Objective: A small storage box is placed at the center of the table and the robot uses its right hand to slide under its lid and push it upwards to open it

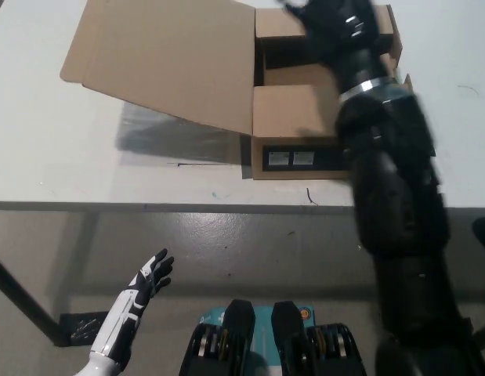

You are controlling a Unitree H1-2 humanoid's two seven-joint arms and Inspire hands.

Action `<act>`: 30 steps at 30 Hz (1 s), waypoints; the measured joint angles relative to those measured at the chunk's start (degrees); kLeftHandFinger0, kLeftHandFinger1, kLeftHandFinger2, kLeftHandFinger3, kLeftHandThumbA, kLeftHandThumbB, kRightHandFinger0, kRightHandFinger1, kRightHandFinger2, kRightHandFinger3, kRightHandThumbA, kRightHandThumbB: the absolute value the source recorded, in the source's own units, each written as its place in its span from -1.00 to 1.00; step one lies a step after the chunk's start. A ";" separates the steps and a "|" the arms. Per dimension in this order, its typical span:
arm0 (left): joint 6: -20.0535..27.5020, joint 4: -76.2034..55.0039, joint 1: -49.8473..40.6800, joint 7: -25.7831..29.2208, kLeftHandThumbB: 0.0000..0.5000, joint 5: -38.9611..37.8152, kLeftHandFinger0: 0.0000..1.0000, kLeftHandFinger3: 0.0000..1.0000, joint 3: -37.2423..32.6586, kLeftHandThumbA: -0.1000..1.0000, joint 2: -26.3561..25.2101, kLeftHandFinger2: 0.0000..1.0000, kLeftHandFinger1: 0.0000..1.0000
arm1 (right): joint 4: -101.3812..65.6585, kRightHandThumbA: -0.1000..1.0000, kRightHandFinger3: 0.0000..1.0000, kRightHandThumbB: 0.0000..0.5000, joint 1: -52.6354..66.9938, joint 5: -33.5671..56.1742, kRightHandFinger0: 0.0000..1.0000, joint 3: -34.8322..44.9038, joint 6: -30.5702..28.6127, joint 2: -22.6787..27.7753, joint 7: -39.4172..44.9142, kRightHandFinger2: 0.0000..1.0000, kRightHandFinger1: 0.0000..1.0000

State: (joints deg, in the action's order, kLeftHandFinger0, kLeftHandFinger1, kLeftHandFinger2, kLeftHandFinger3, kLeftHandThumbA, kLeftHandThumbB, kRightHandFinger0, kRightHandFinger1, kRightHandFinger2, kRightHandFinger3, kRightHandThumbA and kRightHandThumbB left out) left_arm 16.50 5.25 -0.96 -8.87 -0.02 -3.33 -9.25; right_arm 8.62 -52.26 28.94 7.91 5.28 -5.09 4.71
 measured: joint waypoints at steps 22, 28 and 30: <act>0.00 0.60 0.01 -0.01 0.43 -0.24 1.00 1.00 0.11 1.00 0.00 1.00 1.00 | -38.46 1.00 1.00 0.22 47.31 -2.53 1.00 6.14 -3.01 16.78 2.77 1.00 1.00; 0.11 0.61 0.52 -0.01 0.41 -0.32 1.00 1.00 0.15 1.00 -0.01 1.00 1.00 | -32.52 1.00 1.00 0.09 53.50 -5.25 1.00 4.34 -8.80 16.69 4.82 1.00 1.00; 0.15 0.61 0.73 -0.02 0.37 -0.35 1.00 1.00 0.19 1.00 -0.04 1.00 1.00 | -30.21 1.00 1.00 0.06 54.10 -5.63 1.00 3.55 -9.99 16.56 5.31 1.00 1.00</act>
State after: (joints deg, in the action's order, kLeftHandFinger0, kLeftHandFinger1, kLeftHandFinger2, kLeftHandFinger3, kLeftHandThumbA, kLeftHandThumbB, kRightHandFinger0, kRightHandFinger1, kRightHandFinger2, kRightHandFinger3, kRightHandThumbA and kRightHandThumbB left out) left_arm 16.64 5.86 -0.23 -8.89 -0.37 -3.15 -9.29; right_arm -21.58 1.84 23.31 11.46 -4.71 11.47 10.02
